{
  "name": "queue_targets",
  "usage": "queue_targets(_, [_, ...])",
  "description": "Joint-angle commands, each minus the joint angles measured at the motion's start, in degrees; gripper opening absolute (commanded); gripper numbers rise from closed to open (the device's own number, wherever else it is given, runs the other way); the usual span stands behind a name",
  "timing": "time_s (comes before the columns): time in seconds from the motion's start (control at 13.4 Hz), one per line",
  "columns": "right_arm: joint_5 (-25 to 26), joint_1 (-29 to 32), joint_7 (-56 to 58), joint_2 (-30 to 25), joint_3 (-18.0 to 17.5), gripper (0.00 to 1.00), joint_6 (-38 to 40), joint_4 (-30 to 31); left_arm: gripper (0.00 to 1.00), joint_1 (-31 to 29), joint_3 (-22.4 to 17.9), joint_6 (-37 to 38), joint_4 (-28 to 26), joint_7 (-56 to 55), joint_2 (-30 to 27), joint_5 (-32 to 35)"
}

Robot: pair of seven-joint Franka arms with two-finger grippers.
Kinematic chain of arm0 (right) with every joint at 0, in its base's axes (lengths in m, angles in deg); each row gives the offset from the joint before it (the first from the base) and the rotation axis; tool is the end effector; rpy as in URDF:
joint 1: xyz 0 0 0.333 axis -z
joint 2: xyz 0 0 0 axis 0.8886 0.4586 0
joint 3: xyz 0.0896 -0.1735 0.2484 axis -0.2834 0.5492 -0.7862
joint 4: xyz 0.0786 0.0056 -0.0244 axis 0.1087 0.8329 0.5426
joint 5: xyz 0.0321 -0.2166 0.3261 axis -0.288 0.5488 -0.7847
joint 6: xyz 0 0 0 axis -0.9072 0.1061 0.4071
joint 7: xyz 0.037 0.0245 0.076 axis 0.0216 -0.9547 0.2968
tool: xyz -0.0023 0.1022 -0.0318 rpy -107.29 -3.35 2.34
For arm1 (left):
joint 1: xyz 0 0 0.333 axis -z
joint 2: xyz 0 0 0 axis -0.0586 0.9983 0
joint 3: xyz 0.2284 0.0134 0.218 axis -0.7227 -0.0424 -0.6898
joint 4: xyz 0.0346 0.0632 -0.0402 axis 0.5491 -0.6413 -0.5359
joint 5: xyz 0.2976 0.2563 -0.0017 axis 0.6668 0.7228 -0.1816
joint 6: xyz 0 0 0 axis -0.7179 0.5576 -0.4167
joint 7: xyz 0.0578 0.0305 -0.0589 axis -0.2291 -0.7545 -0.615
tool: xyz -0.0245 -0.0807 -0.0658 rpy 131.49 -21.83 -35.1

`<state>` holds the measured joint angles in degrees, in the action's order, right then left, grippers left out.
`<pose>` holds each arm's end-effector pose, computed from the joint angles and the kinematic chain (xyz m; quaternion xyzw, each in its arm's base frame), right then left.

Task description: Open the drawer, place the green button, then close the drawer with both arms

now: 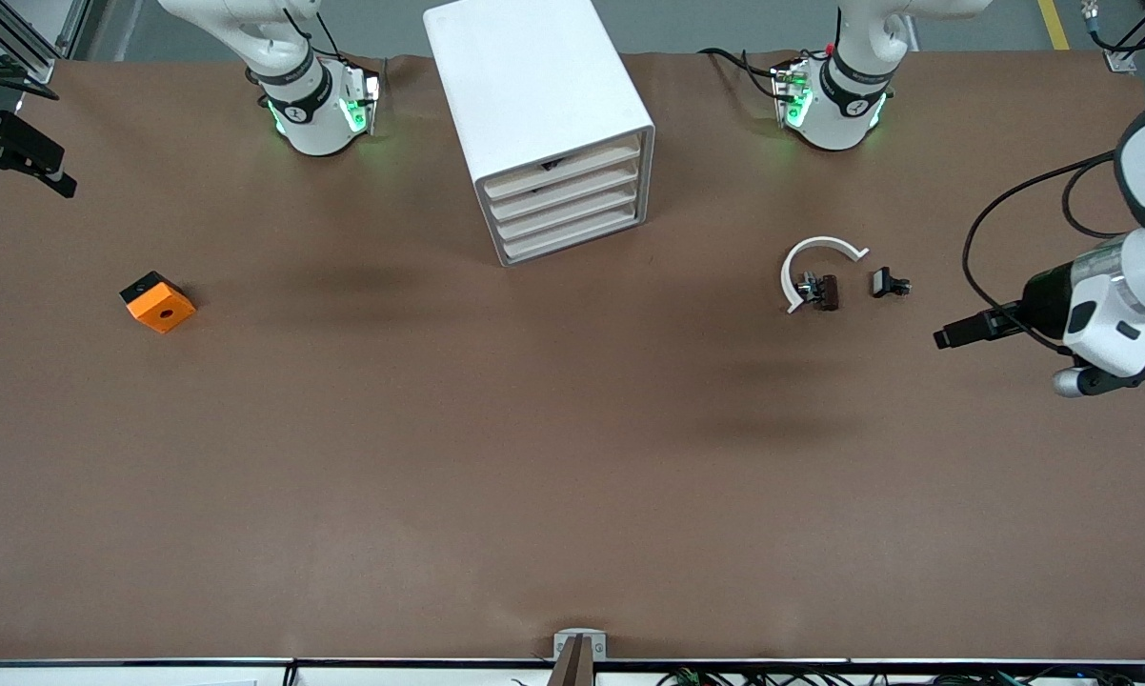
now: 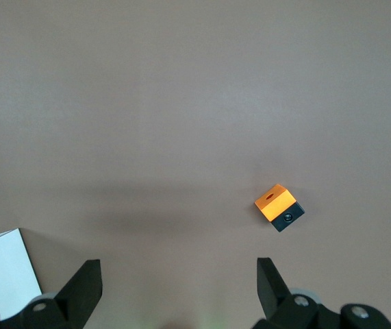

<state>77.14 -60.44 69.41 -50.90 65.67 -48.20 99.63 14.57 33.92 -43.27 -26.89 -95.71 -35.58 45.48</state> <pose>0.4775 -0.0577 0.6553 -0.9997 -0.0153 -0.0126 0.0129 0.6061 -0.0027 0.4956 0.9865 0.1249 -0.0674 0.0816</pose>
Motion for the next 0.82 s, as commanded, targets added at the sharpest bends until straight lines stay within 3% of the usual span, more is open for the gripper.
queue_targets(0.0, [-1.2,0.5,-1.8,-0.4,-0.3,1.0,1.1,-0.7,1.0,-0.1,0.3,1.8,-3.3,2.4,-5.5,5.0])
queue_targets(0.22, [-1.7,0.3,-2.6,0.1,-0.3,1.0,1.2,-1.5,1.0,-0.1,0.4,-1.8,-12.9,2.5,-14.6,8.4])
queue_targets(0.37, [-1.2,0.3,-2.1,0.8,-0.4,1.0,2.1,-2.7,1.0,0.3,0.8,-3.0,-16.3,2.6,-17.3,11.4])
queue_targets(0.75, [-1.0,0.6,-1.1,1.3,-0.3,1.0,3.4,-3.6,1.0,-2.5,3.2,-3.7,-9.9,2.9,-15.0,11.8])
